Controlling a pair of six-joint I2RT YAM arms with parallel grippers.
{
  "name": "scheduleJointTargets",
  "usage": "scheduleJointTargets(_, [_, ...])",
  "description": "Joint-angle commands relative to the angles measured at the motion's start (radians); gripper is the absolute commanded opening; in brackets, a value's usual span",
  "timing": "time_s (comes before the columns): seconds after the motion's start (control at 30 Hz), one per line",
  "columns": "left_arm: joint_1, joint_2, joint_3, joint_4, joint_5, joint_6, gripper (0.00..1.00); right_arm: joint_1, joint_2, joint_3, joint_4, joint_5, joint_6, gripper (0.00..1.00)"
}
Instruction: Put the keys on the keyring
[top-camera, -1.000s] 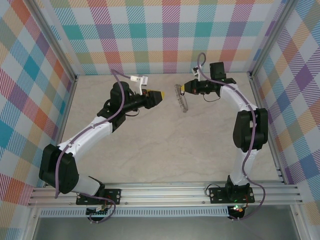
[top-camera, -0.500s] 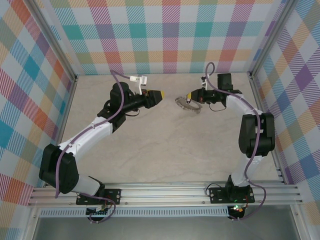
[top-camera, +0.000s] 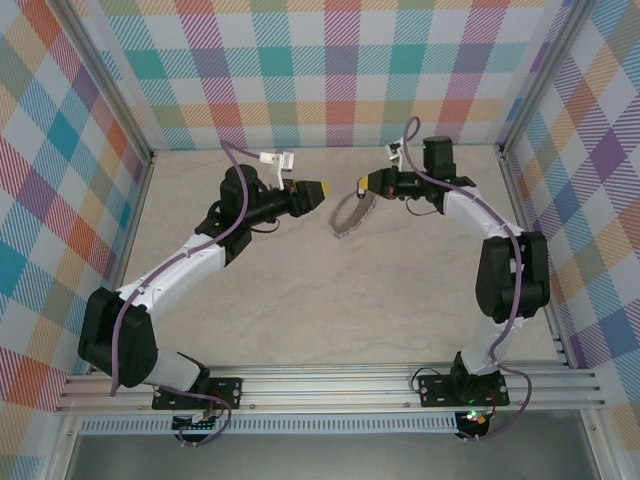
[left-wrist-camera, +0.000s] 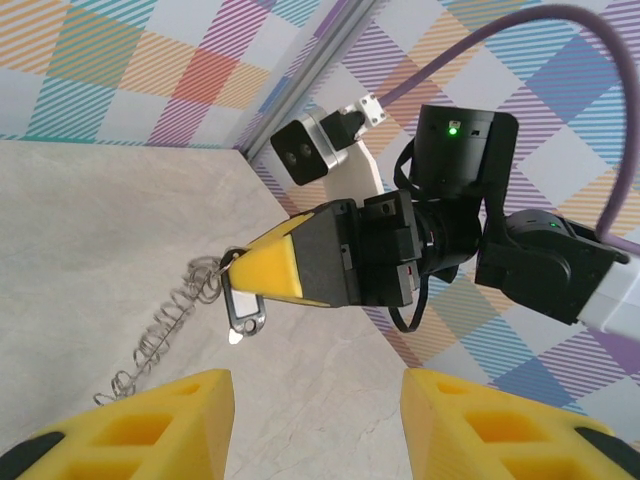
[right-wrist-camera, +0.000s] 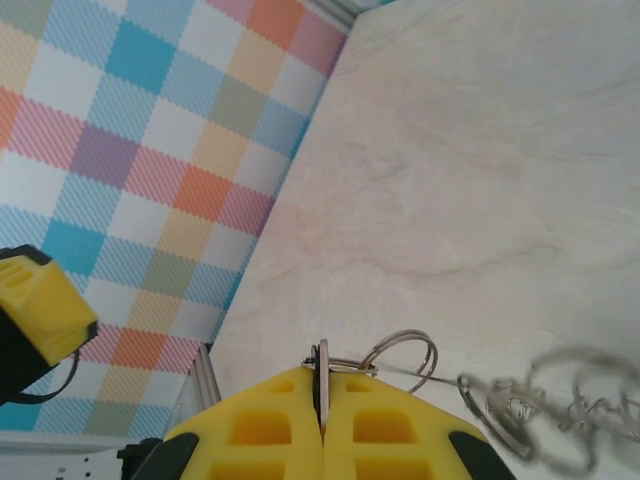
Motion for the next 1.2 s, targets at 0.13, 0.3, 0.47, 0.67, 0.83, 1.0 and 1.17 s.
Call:
scheduleJointTargets(0.13, [0.009,-0.026,-0.003,0.02,0.003,0.001,0.48,0.074,0.067,0.095,0.081,-0.033,0.054,0.0])
scheduleJointTargets(0.3, [0.009,-0.044,-0.004,0.006,-0.002,0.012,0.48,0.081,0.127,0.093,0.145,-0.032,0.105,0.0])
scheduleJointTargets(0.47, [0.01,-0.05,-0.007,0.003,-0.003,0.017,0.48,0.081,0.151,0.083,0.16,-0.026,0.11,0.0])
scheduleJointTargets(0.67, [0.01,-0.048,-0.009,0.004,-0.001,0.015,0.48,0.079,0.131,0.09,0.105,-0.014,0.065,0.0])
scheduleJointTargets(0.83, [0.01,-0.042,-0.009,0.013,0.005,0.011,0.48,0.074,0.119,0.099,0.067,-0.003,0.037,0.0])
scheduleJointTargets(1.0, [0.01,-0.047,-0.015,0.015,0.004,0.008,0.48,0.073,0.124,0.086,0.076,-0.014,0.045,0.0])
scheduleJointTargets(1.17, [0.01,-0.051,-0.018,0.015,0.005,0.009,0.48,0.074,0.121,0.05,0.119,-0.022,0.072,0.0])
